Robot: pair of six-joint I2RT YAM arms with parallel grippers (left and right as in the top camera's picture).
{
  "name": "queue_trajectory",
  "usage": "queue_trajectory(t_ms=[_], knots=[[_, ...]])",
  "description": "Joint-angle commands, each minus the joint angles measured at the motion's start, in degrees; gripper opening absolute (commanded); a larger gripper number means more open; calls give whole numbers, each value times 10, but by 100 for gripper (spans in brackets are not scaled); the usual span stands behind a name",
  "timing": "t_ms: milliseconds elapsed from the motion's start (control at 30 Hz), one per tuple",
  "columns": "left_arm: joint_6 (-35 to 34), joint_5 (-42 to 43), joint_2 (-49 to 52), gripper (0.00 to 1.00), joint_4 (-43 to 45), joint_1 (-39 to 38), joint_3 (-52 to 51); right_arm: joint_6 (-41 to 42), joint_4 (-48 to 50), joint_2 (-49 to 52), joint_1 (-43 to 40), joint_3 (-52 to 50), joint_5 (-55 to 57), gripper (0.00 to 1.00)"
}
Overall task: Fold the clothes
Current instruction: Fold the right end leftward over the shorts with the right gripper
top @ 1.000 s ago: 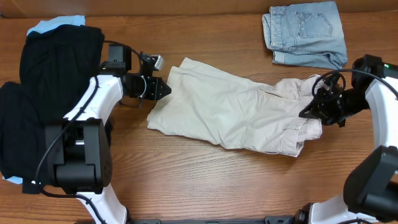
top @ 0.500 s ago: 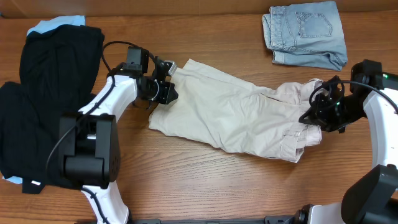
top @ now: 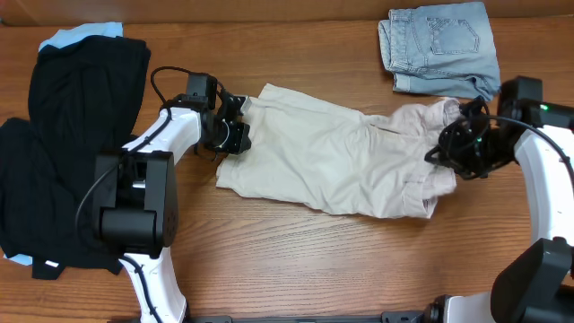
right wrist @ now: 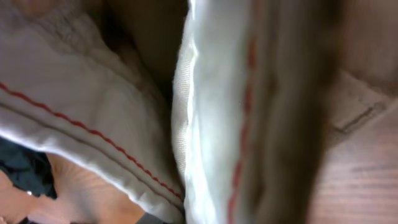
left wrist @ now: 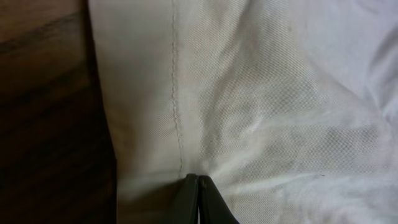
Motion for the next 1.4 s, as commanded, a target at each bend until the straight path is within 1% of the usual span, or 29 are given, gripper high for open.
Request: queue_trajectory(t_ms=[0, 233, 367, 500, 600, 733, 900, 933, 967, 1067, 1200, 1267, 1367], knots=[[-16, -28, 39, 4, 2, -6, -1, 114, 42, -20, 50, 5, 17, 4], [-16, -28, 39, 4, -9, -7, -1, 292, 203, -19, 198, 10, 79, 4], [-16, -28, 39, 4, -13, -8, -1, 362, 291, -17, 282, 10, 118, 4], [-16, -28, 39, 4, -12, -9, -1, 398, 353, -2, 342, 10, 151, 4], [-16, -28, 39, 4, -12, -9, -1, 414, 396, 28, 373, 10, 154, 4], [-16, -28, 39, 4, -18, -9, -1, 433, 441, 73, 403, 10, 148, 4], [-16, -41, 39, 6, -30, -7, 1, 436, 472, 95, 431, 10, 150, 4], [-16, -53, 38, 11, -47, -5, 8, 436, 473, 96, 435, 10, 154, 4], [-16, -63, 38, 12, -70, -3, 18, 436, 473, 96, 437, 10, 155, 4], [-16, -92, 38, 12, -164, 8, 73, 436, 473, 96, 438, 10, 155, 4], [-16, -129, 38, 8, -299, 21, 180, 436, 474, 96, 438, 10, 154, 4], [-17, -142, 38, 8, -358, 27, 240, 436, 473, 96, 441, 10, 152, 4], [-31, -159, 38, 11, -416, 32, 313, 436, 473, 96, 450, 10, 153, 4]])
